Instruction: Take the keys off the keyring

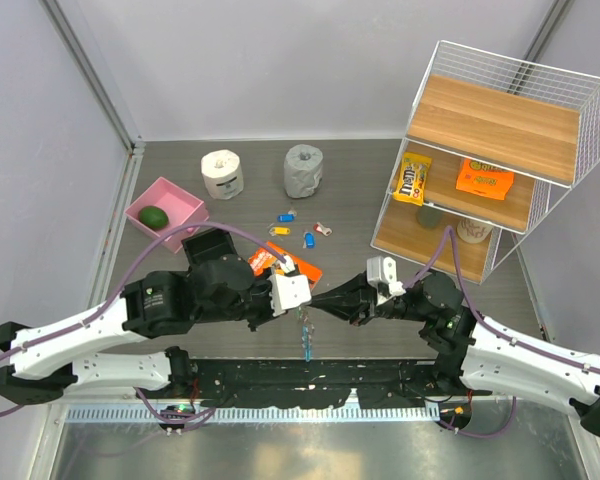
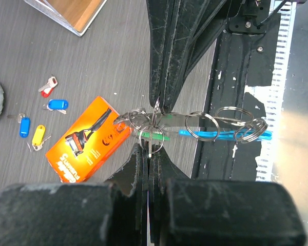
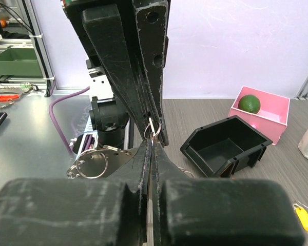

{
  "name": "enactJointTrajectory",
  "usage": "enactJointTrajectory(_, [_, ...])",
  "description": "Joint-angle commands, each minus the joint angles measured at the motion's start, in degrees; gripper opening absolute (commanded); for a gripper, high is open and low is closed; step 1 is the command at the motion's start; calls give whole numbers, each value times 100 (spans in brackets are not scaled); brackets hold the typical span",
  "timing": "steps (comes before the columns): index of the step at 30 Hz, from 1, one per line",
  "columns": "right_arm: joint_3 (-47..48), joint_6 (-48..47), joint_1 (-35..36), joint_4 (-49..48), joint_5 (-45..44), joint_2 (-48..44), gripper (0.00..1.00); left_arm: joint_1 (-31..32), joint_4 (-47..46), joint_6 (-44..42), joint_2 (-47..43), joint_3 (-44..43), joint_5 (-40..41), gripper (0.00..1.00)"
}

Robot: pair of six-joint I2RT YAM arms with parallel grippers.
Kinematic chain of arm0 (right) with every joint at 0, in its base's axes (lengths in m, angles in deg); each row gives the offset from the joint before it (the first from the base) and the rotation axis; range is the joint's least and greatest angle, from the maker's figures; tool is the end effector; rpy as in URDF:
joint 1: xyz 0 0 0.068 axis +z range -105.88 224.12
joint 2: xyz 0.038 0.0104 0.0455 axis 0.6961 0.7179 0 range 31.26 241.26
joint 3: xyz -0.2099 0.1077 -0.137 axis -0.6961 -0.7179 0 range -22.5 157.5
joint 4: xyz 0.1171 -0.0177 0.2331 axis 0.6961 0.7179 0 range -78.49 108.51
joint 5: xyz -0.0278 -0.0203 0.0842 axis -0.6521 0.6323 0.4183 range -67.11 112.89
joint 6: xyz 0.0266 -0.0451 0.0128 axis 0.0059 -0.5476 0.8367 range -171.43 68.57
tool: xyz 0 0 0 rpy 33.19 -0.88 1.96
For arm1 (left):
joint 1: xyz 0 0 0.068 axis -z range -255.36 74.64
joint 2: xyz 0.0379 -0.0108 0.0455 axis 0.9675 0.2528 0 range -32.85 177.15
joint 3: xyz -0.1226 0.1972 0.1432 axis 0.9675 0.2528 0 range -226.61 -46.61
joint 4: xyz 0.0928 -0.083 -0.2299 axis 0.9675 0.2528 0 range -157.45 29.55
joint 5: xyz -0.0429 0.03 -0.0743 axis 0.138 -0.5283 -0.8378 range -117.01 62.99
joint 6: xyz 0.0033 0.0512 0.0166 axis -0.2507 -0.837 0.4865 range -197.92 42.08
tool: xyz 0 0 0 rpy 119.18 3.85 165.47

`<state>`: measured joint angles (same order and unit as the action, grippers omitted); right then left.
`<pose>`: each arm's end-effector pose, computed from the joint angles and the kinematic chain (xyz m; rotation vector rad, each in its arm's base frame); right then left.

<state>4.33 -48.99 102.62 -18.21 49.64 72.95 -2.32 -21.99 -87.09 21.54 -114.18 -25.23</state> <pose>0.0790 0.1596 0.3114 -1.0245 1.0169 1.1916 0.0547 -0.1755 0.3838 1.4309 1.6686 -0.6118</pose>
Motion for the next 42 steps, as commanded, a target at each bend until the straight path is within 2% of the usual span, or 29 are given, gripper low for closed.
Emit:
enactJointTrajectory(1, [77,-191,12,-61,-196,-179,5,-17,113,38,-236,-283,375,0])
enactJointTrajectory(6, [33,-139,21,-95,-91,-188,5,-17,139,12,-245,-344,472,0])
enactJointTrajectory(11, [-90,204,21,-772,50,-337,5,-9,96,-23,-131,-257,314,0])
enactJointTrajectory(30, [129,705,21,-1194,428,-188,5,-17,-63,-6,81,-151,-134,0])
enactJointTrajectory(42, [200,1170,30,-1528,665,67,5,-17,-159,-190,186,-72,15,0])
